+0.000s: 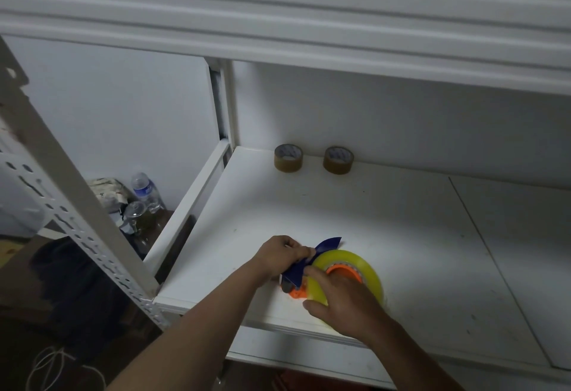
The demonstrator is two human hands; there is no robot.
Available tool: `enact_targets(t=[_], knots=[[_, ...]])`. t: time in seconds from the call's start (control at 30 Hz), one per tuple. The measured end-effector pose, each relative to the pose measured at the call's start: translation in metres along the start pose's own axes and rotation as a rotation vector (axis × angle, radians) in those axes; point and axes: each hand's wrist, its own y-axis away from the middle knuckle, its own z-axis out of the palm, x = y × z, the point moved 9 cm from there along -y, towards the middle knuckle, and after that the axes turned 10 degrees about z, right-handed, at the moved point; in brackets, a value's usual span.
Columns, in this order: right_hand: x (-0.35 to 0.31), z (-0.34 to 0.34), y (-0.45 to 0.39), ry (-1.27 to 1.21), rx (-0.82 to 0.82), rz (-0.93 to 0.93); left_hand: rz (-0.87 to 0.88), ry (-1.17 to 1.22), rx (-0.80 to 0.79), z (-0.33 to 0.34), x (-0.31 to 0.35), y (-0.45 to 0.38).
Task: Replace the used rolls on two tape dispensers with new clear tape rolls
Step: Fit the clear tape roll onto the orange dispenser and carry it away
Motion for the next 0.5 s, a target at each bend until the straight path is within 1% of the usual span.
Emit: enact_targets(t=[0.17, 0.33, 0.4, 0.5], knots=[[0.0, 0.001, 0.0, -0.037, -0.063, -0.044, 0.007, -0.001, 0.022, -0.002, 0.001, 0.004], [0.002, 0.007, -0.003, -0.098, -0.146, -0.04, 0.069, -0.014, 0.067, -0.006, 0.003, 0.016], [0.004, 0.009, -0.004, -0.114, -0.168, -0.023, 0.108, 0.019, 0.168, -0.015, 0.0, 0.027], [0.007, 0.009, -0.003, -0.126, -0.177, 0.01, 0.165, 0.065, 0.418, -0.034, -0.009, 0.056]])
